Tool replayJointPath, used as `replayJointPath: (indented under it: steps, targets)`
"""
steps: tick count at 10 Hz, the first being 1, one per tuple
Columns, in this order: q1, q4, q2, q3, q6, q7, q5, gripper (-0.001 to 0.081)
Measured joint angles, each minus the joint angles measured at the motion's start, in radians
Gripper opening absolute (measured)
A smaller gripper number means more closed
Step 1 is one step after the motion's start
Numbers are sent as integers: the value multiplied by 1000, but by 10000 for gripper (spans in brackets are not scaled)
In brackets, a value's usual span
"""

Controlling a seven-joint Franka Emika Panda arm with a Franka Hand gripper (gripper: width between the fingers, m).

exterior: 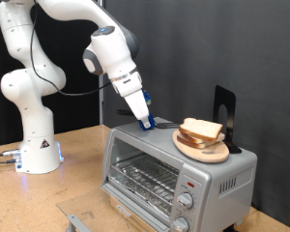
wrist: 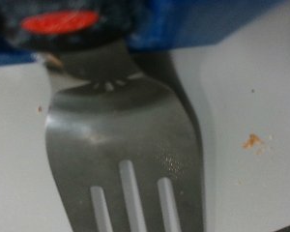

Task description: Make a piece of toast with the oven

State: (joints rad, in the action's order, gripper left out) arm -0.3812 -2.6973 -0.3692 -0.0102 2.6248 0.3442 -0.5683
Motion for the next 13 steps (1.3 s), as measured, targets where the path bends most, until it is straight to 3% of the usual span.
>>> replayJointPath:
  steps: [2,3,4,5,9,13]
  targets:
    - [-5,8,8,0,0,23,-20,774]
    - [-8,9,10,0,-3,31,-26,594]
    - [-11,9,10,0,-7,33,-28,594]
    - [-13,10,10,0,-12,34,-29,489]
    - [-14,19,10,-1,-56,32,-30,489]
    - [-5,13,10,-19,-20,-17,1,489]
